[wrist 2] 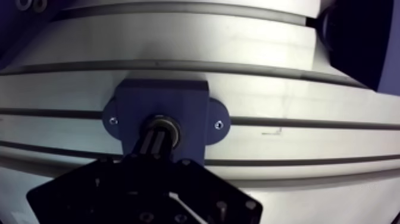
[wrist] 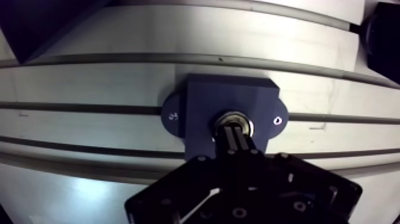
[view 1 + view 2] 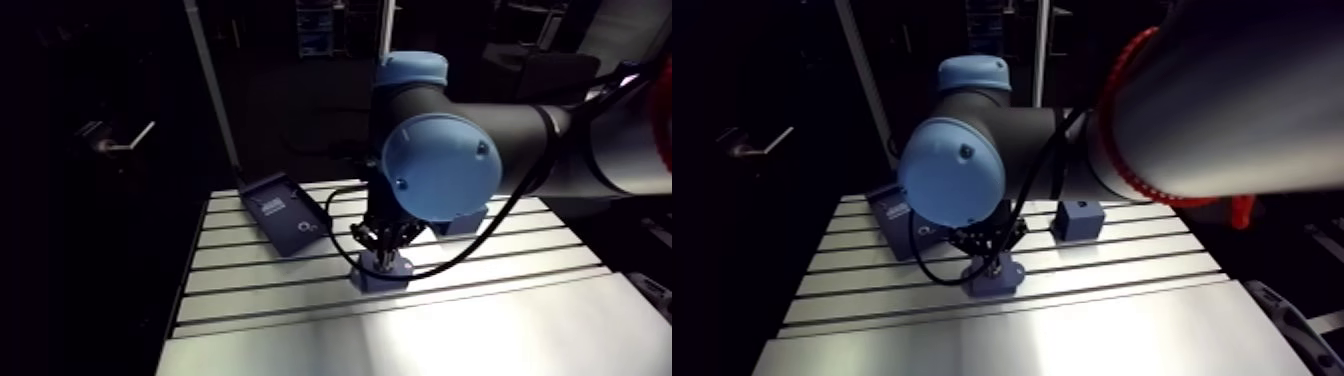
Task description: Pick up the bearing and press it into the housing until flush.
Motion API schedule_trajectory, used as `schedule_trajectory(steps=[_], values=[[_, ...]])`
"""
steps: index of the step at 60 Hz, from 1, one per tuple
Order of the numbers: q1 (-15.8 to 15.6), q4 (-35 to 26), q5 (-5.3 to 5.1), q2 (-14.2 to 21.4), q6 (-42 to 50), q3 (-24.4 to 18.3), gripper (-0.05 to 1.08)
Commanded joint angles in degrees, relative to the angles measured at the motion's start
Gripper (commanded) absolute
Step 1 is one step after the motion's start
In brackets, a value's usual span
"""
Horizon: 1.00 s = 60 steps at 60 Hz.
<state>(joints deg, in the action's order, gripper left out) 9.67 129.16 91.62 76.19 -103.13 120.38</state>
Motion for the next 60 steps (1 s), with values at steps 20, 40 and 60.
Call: schedule_trajectory(steps=[20, 40, 60], values=[[0.00, 0.09, 0.09, -0.04, -0.01, 0.07, 1.07], [0.00, 0.09, 0.09, -0.28, -0.01, 0.07, 1.06], [0.00, 0.18, 0.09, -0.48, -0.01, 0.07, 1.06]])
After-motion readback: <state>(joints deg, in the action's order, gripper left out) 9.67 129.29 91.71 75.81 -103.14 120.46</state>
